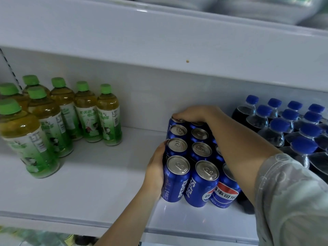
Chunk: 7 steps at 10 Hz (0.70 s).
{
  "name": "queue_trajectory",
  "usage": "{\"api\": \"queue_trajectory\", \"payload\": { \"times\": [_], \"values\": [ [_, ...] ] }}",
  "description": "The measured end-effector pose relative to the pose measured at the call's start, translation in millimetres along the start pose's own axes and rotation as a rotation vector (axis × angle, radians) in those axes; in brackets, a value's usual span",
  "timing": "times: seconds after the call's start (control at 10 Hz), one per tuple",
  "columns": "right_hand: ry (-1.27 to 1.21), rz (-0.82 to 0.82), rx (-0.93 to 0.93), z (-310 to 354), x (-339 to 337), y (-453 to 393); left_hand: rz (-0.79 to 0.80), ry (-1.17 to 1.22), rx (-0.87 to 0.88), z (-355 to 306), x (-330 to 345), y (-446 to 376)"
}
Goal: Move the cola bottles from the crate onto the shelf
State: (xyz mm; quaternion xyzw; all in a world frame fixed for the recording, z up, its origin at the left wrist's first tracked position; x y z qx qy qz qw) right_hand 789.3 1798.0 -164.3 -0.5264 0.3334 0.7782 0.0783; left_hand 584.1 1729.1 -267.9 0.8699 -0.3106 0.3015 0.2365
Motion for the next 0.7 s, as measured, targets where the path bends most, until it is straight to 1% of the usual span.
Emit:
{"api": "queue_trajectory", "payload": {
  "times": [0.3,0.6,0.7],
  "values": [
    [-0.031,-0.013,0.0,-1.1,0.0,4.3,-0.045,-0.003,-0.001,-1.3,0.5,1.4],
    [0.003,-0.013,0.016,-2.3,0.9,-2.7,-0.097,-0.112,-0.023,-6.7,-1.6,4.0],
    [0.031,-0.065,-0.017,1.4,-6.2,-1.9,-0.104,-0.122,-0.004,-14.6,-0.8,6.3]
  ]
}}
Point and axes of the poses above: each hand's wrist, its own y-axis away from the middle knuckle, its own x-axis out of the palm, z = x × y, the point moved 2 cm from there along -y, towards the middle knuckle, and after that the axes turned 2 degrees about x, right-handed, at the moved point
